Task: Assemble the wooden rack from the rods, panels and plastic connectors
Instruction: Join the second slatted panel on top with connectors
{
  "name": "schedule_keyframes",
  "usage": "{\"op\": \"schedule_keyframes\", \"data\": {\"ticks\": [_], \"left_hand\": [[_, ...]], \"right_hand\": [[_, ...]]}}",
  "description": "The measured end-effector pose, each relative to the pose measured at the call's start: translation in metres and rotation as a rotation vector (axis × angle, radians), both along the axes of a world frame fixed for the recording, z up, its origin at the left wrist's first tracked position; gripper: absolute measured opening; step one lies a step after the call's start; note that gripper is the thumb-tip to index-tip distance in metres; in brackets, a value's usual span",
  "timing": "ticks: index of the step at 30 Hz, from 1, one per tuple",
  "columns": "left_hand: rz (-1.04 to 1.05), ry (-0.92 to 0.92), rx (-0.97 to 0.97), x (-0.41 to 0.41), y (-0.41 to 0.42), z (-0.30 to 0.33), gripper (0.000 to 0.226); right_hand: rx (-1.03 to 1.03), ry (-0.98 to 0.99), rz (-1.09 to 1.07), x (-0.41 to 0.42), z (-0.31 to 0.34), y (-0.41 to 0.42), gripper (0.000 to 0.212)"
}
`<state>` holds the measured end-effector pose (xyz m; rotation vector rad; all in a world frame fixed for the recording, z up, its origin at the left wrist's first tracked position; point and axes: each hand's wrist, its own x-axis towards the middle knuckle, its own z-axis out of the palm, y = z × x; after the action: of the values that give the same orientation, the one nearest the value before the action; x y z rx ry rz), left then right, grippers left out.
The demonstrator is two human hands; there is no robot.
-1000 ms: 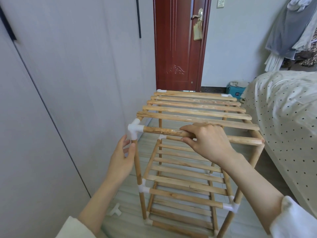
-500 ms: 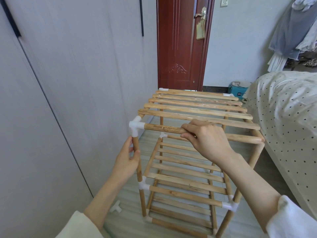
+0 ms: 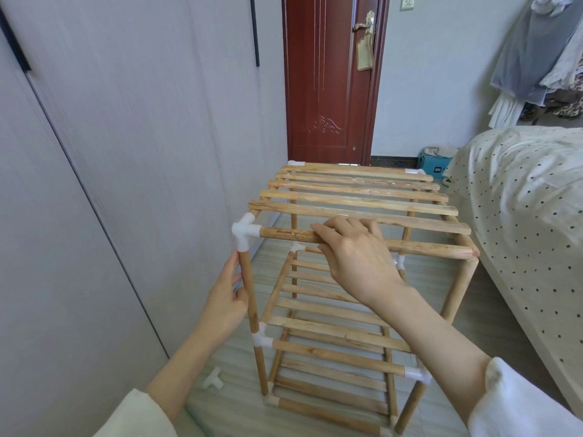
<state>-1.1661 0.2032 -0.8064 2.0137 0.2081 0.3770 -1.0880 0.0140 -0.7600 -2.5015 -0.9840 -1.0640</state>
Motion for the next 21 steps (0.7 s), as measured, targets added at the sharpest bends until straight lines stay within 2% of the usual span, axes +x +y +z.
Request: {"op": "schedule_keyframes", "data": {"ticks": [3,6,9,12,15,18,21], "left_hand": [[-0.052,0.056,0.079,-0.004,0.007,-0.004,0.062],[-0.059,0.195,0.150,0.002,0.030,-0.019,0.053],[-0.086,0.373,0.140,0.005,0.058,-0.047,0.046],[-0.080,0.491,0.152,-0.001,0.081,-0.098,0.042],[-0.043,0.604,0.189,-0.013,0.100,-0.166,0.042],[-0.037,0.697,0.229,-0.019,0.112,-0.231,0.045],[-0.011,0.770,0.268,-0.015,0.119,-0.285,0.052]], "right_hand": [[0.035,-0.055,0.127,-0.016,-0.006,0.009,0.033],[-0.082,-0.041,0.234,-0.033,-0.029,0.018,0.028],[-0.290,0.216,0.254,-0.040,-0.067,0.023,0.018],[-0.464,0.575,0.215,-0.040,-0.103,0.029,0.035],[-0.676,0.819,0.271,-0.035,-0.148,0.035,0.036],[-0.754,1.003,0.236,-0.031,-0.204,0.054,0.038],[-0.744,1.121,0.142,-0.023,-0.272,0.073,0.048]]}}
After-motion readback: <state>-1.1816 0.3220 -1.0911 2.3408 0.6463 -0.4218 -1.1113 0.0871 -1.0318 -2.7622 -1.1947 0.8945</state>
